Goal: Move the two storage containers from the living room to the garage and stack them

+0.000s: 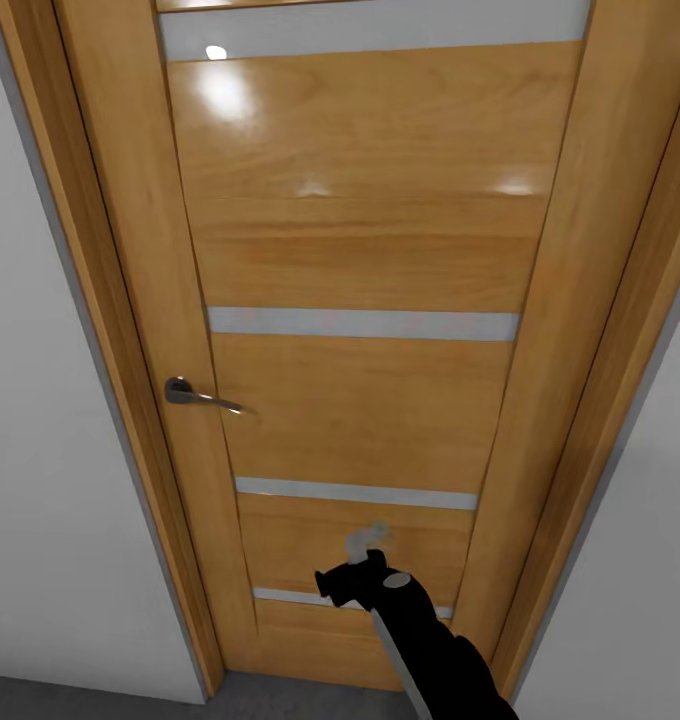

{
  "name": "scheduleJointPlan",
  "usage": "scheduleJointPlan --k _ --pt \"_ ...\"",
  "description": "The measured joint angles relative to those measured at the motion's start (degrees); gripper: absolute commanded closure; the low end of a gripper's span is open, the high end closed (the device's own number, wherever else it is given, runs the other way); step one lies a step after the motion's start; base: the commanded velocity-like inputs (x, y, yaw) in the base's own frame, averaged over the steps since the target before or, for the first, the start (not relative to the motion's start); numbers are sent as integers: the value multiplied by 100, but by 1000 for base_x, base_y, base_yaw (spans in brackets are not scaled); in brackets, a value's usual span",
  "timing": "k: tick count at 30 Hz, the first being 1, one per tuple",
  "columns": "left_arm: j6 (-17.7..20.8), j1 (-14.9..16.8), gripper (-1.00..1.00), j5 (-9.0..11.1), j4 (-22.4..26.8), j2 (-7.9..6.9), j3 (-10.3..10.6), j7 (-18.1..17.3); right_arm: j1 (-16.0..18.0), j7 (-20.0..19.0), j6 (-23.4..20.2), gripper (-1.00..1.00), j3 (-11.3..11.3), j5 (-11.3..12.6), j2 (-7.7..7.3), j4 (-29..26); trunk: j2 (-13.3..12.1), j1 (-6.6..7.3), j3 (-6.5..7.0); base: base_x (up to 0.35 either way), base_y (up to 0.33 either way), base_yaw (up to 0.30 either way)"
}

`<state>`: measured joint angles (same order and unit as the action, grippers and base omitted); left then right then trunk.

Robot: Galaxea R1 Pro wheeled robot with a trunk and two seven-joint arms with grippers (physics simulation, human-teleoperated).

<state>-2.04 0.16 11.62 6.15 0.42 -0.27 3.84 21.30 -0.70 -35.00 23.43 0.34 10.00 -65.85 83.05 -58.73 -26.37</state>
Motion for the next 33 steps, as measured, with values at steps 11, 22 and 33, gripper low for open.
scheduleJointPlan --k 11,22,33 --pt "0 0 -100 -2 7 -2 0 -1 725 26 -27 -100 617 -49 0 -270 0 0 0 0 0 0" --pt "0 0 -100 -2 9 -3 0 -1 765 168 1138 -100 1047 -1455 0 166 0 0 0 0 0 0" --pt "0 0 -100 -2 11 0 0 -1 766 826 2248 -100 1031 -1573 0 528 0 0 0 0 0 0"
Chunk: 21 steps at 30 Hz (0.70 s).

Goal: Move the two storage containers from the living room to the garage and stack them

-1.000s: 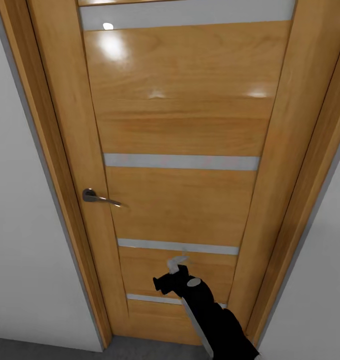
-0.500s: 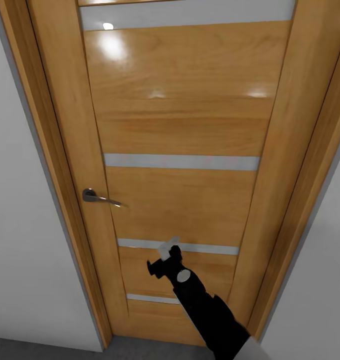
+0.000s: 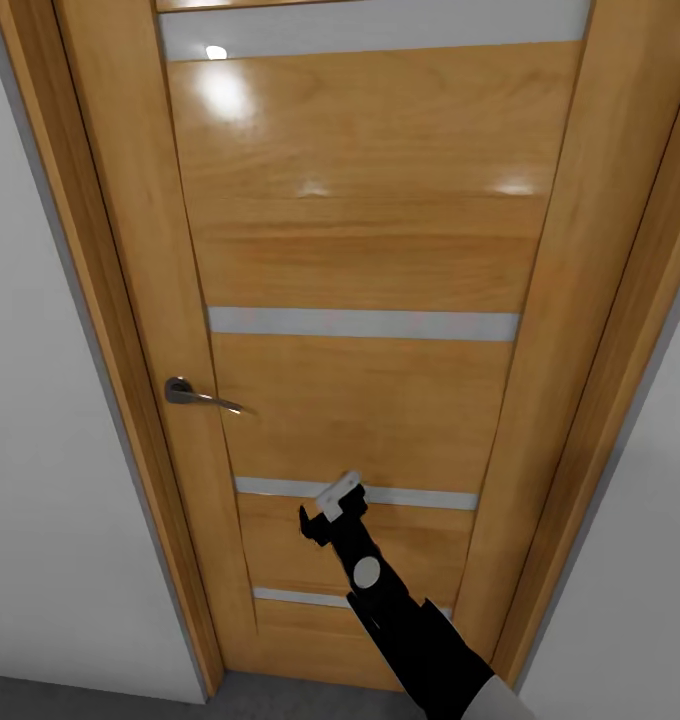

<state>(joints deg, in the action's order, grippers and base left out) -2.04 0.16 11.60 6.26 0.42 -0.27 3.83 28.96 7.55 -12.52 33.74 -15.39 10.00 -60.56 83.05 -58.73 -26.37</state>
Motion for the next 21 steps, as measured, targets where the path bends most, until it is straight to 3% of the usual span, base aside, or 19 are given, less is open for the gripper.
scheduleJointPlan --k 4,5,12,21 --pt "0 0 -100 0 -2 -3 0 0 0 599 170 -100 72 19 0 19 0 0 0 0 0 0" --pt "0 0 -100 0 -2 0 0 0 -1 713 180 -100 251 52 0 28 0 0 0 0 0 0" --pt "0 0 -100 5 6 -5 -1 0 0 757 209 -100 345 43 0 94 0 1 0 37 0 0" --pt "0 0 -100 1 -8 -9 4 -49 -2 658 442 -100 363 29 0 214 2 4 -1 277 0 0"
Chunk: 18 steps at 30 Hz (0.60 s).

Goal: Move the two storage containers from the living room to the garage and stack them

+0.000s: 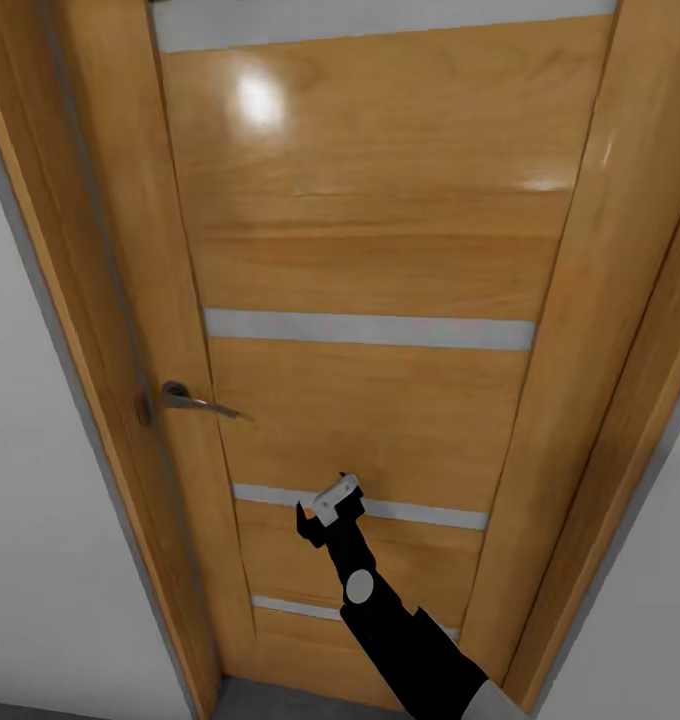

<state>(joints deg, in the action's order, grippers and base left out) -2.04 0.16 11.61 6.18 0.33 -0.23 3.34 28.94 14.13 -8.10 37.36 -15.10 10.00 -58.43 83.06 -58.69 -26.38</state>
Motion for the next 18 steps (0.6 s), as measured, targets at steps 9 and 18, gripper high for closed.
scheduleJointPlan --k 9,18 --pt "0 1 -100 -1 -2 0 4 -4 -2 -42 214 -100 2 43 0 71 -1 0 0 318 0 0" --pt "-1 1 -100 -1 -3 0 1 -4 1 -238 174 -100 5 5 0 256 0 0 1 319 0 0"
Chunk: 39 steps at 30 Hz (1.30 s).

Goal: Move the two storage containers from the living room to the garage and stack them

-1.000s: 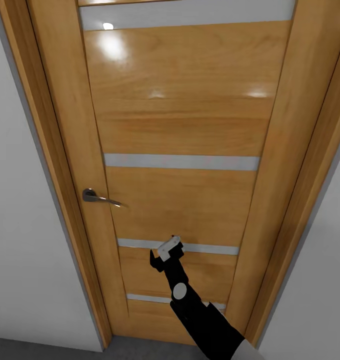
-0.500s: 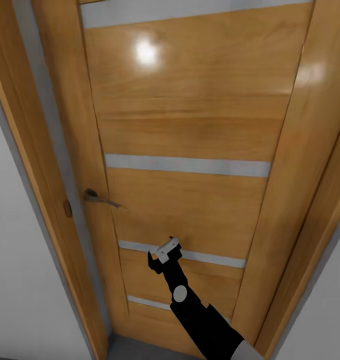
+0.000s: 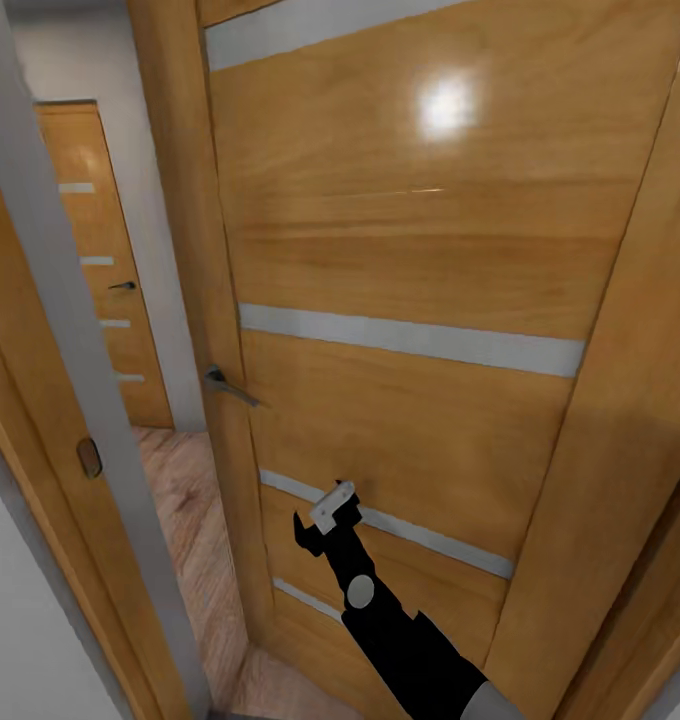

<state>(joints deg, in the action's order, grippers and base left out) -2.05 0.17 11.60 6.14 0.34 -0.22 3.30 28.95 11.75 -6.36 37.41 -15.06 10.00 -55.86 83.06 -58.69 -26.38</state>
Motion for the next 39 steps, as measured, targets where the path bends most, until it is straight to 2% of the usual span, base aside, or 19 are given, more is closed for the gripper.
scheduleJointPlan --k 6,7,9,11,13,17,20,27,29,34,36,39 --pt "0 0 -100 0 0 0 -1 0 45 42 -48 -100 -31 8 0 232 -1 -2 0 222 0 0" --pt "0 1 -100 0 -1 0 -2 0 231 50 -95 -100 60 70 0 425 -2 -3 -1 49 0 0" --pt "0 0 -100 0 0 3 -2 0 377 76 -115 -100 -43 28 0 581 -2 -3 0 30 0 0" --pt "0 1 -100 0 -1 6 0 0 826 83 -123 -100 128 83 0 1151 -2 -4 -1 8 0 0" --pt "0 1 -100 -1 -1 7 4 0 1053 98 -116 -100 -36 56 0 1461 -2 -4 0 4 0 0" --pt "0 1 -100 -2 -2 9 9 0 1435 114 -105 -100 -147 68 0 2036 -1 -4 0 1 0 0" --pt "0 1 -100 -2 -1 9 12 0 1623 135 -122 -100 -425 84 0 2227 -2 -4 0 0 0 0" --pt "1 0 -100 -1 0 9 5 0 1683 189 -45 -100 -527 51 0 2217 -1 -4 0 0 0 0" --pt "1 -1 -100 -1 1 7 3 0 1687 187 94 -100 -525 64 0 2162 -2 -4 0 0 0 0" --pt "1 -1 -100 0 1 6 -4 4 1614 159 706 -100 -474 270 0 2172 -1 -4 0 0 0 0" --pt "1 0 -100 0 1 7 -5 8 1396 149 760 -100 -441 296 0 2146 -1 -4 -1 0 0 0" --pt "1 -1 -100 0 4 5 -5 9 1252 148 766 -100 -379 296 0 2113 -1 -4 0 0 0 0"
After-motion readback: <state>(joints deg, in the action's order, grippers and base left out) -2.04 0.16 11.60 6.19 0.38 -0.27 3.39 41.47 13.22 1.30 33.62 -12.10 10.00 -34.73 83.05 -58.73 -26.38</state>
